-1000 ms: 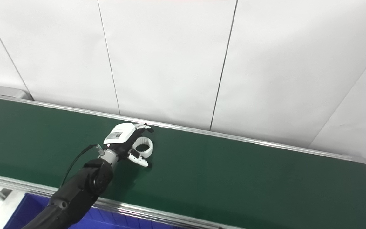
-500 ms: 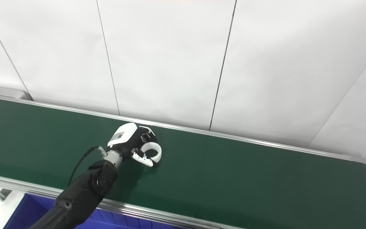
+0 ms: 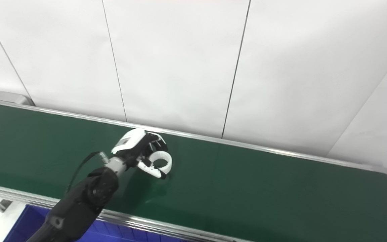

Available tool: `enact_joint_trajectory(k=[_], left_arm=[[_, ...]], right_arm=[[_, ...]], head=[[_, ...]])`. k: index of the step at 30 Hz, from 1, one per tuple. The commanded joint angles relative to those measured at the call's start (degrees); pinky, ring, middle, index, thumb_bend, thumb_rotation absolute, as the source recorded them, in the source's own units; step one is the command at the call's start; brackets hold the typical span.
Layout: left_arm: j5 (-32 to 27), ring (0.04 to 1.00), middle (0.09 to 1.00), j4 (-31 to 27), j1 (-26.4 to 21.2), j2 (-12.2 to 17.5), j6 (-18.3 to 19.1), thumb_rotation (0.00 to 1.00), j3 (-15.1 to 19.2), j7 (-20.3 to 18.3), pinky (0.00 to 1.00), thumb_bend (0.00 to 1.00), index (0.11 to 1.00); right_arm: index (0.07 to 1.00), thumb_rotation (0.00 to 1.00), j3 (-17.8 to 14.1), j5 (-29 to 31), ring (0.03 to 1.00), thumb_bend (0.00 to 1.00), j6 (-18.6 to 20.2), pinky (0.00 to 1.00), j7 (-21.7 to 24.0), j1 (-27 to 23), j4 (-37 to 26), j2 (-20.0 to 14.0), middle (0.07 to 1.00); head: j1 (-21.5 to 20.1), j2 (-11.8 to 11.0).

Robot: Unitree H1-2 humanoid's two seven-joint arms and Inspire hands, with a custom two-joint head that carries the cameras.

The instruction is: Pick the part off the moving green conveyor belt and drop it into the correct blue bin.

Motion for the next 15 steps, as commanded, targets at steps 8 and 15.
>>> enact_joint_trajectory(k=[8,15], left_arm=[[-11.93,0.399,0.502,-24.25,11.30,5.28,-2.86,0.00,7.14,-6.11,0.42,0.49,0.554],[-15.95,0.396,0.504,-24.00,20.46,6.87,-9.84,0.00,8.80,-6.78,0.42,0.49,0.552]], right_arm=[[1.000,0.59,1.21,-1.18,0.998,0.75,0.16,1.00,1.01,1.58,-6.47,1.51,1.000],[1.000,0.61,1.12,-2.05,0.982,0.75,4.18,0.98,2.82,2.82,-11.02,2.08,0.987]], head=[[-8.24,8.40],[-13.10,14.80]])
